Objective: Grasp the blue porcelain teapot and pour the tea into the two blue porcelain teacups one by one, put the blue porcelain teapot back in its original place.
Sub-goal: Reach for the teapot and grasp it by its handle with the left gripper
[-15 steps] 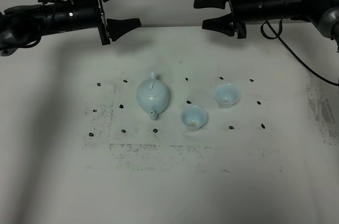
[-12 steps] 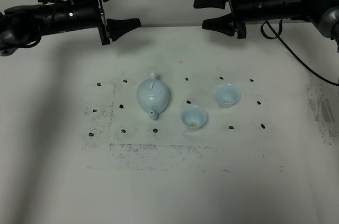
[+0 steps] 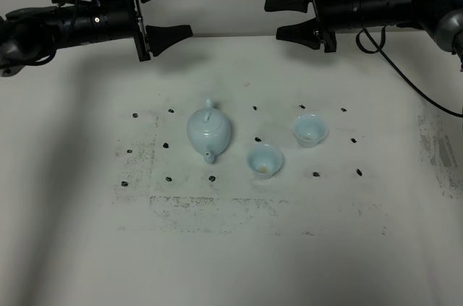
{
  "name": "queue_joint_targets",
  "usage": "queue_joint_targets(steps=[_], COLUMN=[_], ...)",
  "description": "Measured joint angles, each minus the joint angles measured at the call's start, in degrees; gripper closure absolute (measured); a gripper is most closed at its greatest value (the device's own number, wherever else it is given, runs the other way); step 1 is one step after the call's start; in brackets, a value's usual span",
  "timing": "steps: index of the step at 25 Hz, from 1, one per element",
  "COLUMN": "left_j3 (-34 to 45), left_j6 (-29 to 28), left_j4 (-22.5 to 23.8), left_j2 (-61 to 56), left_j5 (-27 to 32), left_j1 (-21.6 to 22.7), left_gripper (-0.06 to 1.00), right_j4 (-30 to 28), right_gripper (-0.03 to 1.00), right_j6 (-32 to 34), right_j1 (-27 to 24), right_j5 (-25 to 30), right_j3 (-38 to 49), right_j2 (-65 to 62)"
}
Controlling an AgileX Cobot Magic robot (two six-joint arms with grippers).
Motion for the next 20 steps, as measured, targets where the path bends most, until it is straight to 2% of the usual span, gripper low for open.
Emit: queue_joint_targets(steps=[6, 9, 14, 20], left_j3=[0.0, 0.0, 0.0, 0.0], left_j6=[0.4, 0.8, -0.9, -2.4], left_j4=[0.0, 0.0, 2.3, 11.0], left_j2=[0.0, 0.0, -1.0, -6.4], left_j5=[0.3, 0.3, 0.4, 0.5], left_j1=[0.0, 0.2, 1.5, 1.6], left_gripper=[0.20, 0.20, 0.20, 0.20], right_j4=[0.0, -1.8, -10.8, -22.9], right_gripper=[0.38, 0.38, 0.38, 0.38], right_j6=[-1.5, -2.8, -2.0, -0.1], right_j1=[0.0, 0.0, -0.2, -0.3], right_j5=[0.0, 0.0, 0.0, 0.1], right_j3=[0.0, -0.8, -2.7, -2.7], right_j2=[0.0, 0.0, -1.1, -8.1])
